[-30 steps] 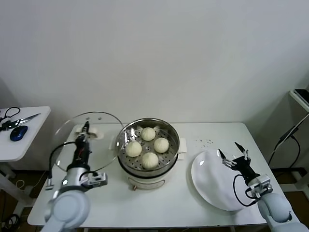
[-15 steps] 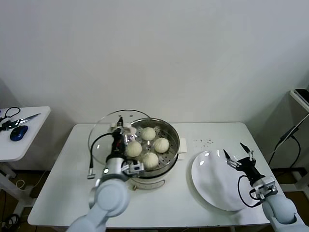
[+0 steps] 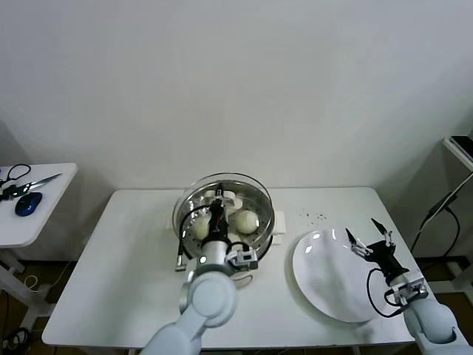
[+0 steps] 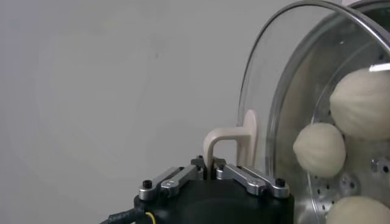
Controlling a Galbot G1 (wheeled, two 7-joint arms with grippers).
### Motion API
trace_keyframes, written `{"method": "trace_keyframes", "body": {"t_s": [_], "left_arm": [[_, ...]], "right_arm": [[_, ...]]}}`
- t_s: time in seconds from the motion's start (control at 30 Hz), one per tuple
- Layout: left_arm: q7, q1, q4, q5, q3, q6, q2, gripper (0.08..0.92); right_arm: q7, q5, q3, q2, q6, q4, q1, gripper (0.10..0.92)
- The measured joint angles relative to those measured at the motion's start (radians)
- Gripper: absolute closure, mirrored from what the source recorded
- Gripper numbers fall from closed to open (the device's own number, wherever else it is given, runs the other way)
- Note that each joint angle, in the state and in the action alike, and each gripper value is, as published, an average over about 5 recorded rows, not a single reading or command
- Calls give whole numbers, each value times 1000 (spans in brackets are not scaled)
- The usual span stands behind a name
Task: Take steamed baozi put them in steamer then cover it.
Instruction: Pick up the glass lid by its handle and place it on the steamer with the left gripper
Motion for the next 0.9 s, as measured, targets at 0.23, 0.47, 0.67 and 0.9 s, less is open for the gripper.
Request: {"method": "trace_keyframes", "body": {"t_s": [0.23, 0.47, 0.67, 0.9], "left_arm": [[-13, -10, 57, 23, 9, 0, -25, 851], [-18, -12, 95, 33, 10, -1, -28, 851], [-22, -16, 112, 31, 14, -1, -30, 851], [-32, -23, 133, 24, 17, -1, -32, 851]], "right_arm": [[-3, -2, 1, 0, 3, -6, 3, 203], [-7, -10, 3, 2, 8, -13, 4, 203], [-10, -17, 4, 5, 11, -15, 7, 203], [-12, -24, 6, 7, 13, -16, 7, 203]]}}
